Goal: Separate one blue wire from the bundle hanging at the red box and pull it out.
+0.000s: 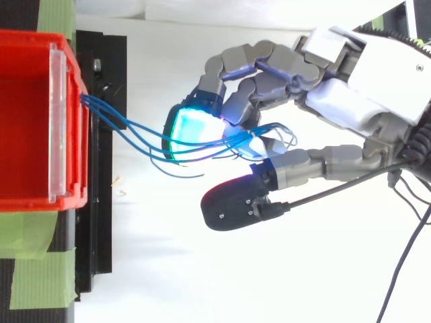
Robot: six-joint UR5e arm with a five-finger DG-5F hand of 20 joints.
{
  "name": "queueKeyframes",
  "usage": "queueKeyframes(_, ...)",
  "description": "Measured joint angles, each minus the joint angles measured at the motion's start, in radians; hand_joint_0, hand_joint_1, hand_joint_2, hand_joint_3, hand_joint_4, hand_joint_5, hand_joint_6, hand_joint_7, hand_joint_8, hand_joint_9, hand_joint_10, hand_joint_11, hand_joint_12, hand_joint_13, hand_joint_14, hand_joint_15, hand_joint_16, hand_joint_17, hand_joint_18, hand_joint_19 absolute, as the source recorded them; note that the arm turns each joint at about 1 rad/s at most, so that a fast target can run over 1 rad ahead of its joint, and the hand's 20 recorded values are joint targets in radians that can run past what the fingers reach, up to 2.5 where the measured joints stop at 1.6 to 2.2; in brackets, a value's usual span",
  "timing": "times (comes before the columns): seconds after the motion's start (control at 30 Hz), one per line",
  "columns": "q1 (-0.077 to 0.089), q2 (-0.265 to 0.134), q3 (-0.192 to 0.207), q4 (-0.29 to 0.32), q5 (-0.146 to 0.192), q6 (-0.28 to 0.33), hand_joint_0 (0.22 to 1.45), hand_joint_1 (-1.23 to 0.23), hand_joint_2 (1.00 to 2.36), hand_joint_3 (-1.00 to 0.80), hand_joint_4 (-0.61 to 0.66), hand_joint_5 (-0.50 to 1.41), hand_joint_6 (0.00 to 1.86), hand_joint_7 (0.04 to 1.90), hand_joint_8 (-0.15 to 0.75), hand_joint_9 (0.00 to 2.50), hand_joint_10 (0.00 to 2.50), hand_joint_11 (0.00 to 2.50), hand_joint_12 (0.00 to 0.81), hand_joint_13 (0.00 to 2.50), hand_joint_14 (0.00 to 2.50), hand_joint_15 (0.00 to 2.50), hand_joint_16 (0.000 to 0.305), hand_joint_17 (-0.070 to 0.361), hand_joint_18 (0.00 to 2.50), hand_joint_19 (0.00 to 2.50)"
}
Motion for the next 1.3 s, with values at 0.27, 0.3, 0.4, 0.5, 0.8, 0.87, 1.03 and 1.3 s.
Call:
queueKeyframes(0.27, 0.0, 0.0, 0.0, -0.002, 0.0, 0.0, 0.56, -0.58, 1.0, -0.5, 0.26, -0.24, 0.83, 1.01, 0.349, 0.73, 0.82, 1.55, 0.35, 0.84, 1.15, 1.49, 0.038, 0.086, 0.69, 0.86)
queueKeyframes(0.3, 0.0, 0.0, 0.0, -0.002, 0.0, 0.0, 0.56, -0.56, 1.0, -0.5, 0.26, -0.24, 0.83, 1.01, 0.349, 0.74, 0.81, 1.55, 0.353, 0.85, 1.17, 1.48, 0.039, 0.089, 0.7, 0.86)
queueKeyframes(0.4, 0.0, 0.0, 0.0, -0.003, 0.0, 0.0, 0.57, -0.5, 1.0, -0.5, 0.26, -0.23, 0.83, 1.02, 0.347, 0.76, 0.78, 1.57, 0.351, 0.85, 1.16, 1.48, 0.039, 0.088, 0.71, 0.88)
queueKeyframes(0.5, 0.0, -0.001, 0.0, -0.003, 0.0, 0.0, 0.61, -0.58, 1.01, -0.43, 0.25, -0.23, 0.82, 1.02, 0.335, 0.76, 0.79, 1.58, 0.342, 0.86, 1.13, 1.5, 0.038, 0.087, 0.72, 0.89)
queueKeyframes(0.8, 0.0, -0.001, 0.0, -0.003, 0.0, 0.0, 0.71, -0.77, 1.02, -0.25, 0.25, -0.23, 0.84, 0.98, 0.332, 0.76, 0.92, 1.51, 0.337, 0.91, 1.08, 1.52, 0.037, 0.084, 0.77, 0.86)
queueKeyframes(0.87, 0.0, -0.001, 0.0, -0.003, 0.0, 0.0, 0.72, -0.79, 1.02, -0.23, 0.26, -0.23, 0.84, 0.98, 0.335, 0.76, 0.93, 1.5, 0.332, 0.91, 1.09, 1.53, 0.036, 0.082, 0.77, 0.86)
queueKeyframes(1.03, 0.0, 0.0, 0.0, -0.004, 0.001, 0.0, 0.78, -0.87, 1.02, -0.22, 0.24, -0.24, 0.85, 1.01, 0.321, 0.68, 0.98, 1.49, 0.315, 0.83, 1.13, 1.48, 0.032, 0.072, 0.65, 0.73)
queueKeyframes(1.3, 0.0, 0.0, 0.0, -0.004, 0.002, 0.0, 0.8, -0.98, 1.02, -0.29, 0.22, -0.26, 0.85, 1.02, 0.306, 0.49, 0.98, 1.45, 0.298, 0.64, 1.16, 1.42, 0.03, 0.067, 0.48, 0.58)
